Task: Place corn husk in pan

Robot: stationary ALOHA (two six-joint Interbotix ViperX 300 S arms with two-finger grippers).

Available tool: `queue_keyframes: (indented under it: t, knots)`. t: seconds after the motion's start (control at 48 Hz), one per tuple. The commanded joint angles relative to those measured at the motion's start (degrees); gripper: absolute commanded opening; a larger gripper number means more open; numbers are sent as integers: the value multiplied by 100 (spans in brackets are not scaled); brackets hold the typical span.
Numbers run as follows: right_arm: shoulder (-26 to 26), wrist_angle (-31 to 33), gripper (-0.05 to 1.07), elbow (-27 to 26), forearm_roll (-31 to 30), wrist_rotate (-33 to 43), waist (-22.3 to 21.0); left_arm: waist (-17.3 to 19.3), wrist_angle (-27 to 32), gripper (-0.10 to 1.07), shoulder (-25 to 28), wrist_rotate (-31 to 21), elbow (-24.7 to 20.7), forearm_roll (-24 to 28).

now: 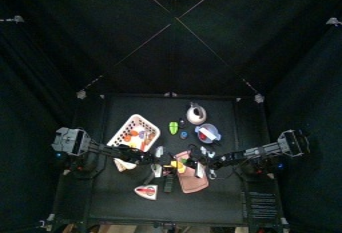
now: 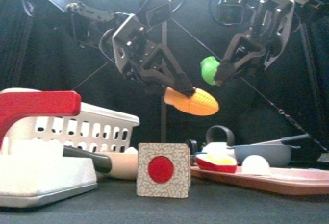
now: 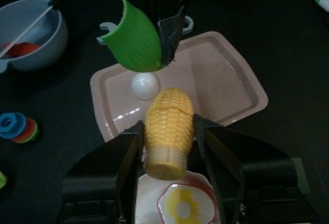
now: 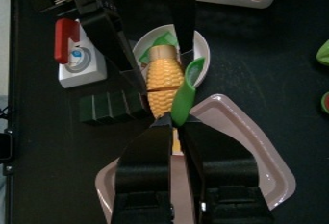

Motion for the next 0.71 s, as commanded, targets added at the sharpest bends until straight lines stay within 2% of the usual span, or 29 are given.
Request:
queue_keyframes:
  t: [0.0,0.125,0.208,0.333,0.417,0.521,0.688]
  knots:
    - [-62,-26,36,-88,9,0,-26,9,97,60,-413,-9,79,9]
    - [-62,-26,36,-176,-9,35,-53,-53,70,60,-1063,-9,483,18]
    - [35,-18,36,-290,9,35,-132,-193,-44,60,-1521,9,905,9]
    - [396,-123,36,-501,-9,35,-246,-369,-334,60,-2092,18,1415,35]
    - [809,-308,37,-765,-53,-44,-369,-466,-536,60,-2461,18,1740,70]
    - [1248,-466,37,-1063,-158,-44,-510,-501,-747,60,-2654,35,1978,88]
    - [1828,-721,37,-1521,-229,-35,-598,-501,-817,60,-2698,26,2057,185]
